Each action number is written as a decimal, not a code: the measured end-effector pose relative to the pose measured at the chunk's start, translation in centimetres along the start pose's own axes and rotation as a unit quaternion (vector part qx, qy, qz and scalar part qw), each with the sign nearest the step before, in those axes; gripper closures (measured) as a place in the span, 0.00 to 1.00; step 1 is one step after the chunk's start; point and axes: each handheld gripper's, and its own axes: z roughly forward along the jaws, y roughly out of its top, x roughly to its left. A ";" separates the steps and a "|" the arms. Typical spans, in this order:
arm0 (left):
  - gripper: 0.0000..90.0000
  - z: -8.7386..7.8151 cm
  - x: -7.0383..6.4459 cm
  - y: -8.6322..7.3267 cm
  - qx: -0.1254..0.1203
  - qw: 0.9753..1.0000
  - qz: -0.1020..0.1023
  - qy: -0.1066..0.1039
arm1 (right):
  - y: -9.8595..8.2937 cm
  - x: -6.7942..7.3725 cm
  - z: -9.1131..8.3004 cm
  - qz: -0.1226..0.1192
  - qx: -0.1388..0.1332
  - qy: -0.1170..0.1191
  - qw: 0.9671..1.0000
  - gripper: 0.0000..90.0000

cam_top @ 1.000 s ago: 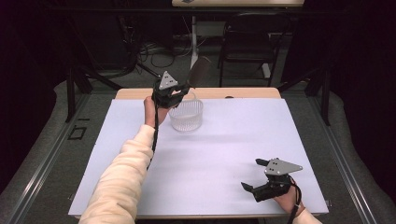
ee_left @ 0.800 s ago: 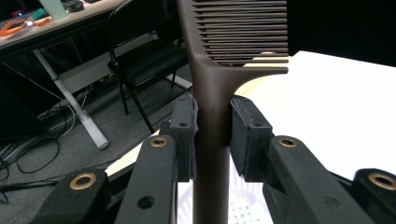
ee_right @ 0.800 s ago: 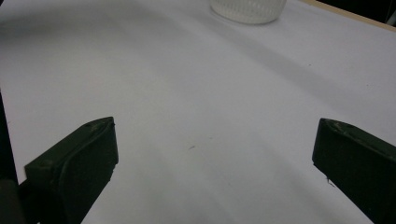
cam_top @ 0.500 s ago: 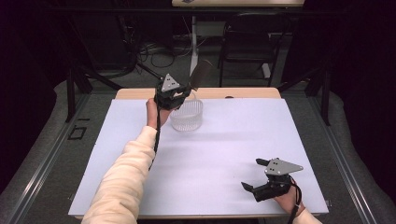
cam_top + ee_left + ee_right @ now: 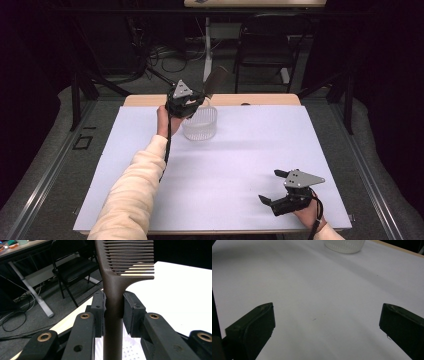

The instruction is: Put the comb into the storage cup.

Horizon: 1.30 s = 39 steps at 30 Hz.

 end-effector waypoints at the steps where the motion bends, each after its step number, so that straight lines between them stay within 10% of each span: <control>1: 0.80 0.0 0.0 0.0 0.001 1.000 0.000 -0.001 | 0.0 0.0 0.0 0.000 0.000 0.000 1.000 0.00; 39: 0.80 1.6 -0.2 -1.5 0.047 0.998 0.025 -0.015 | 0.0 -0.1 -0.1 -0.001 -0.001 -0.002 1.000 0.00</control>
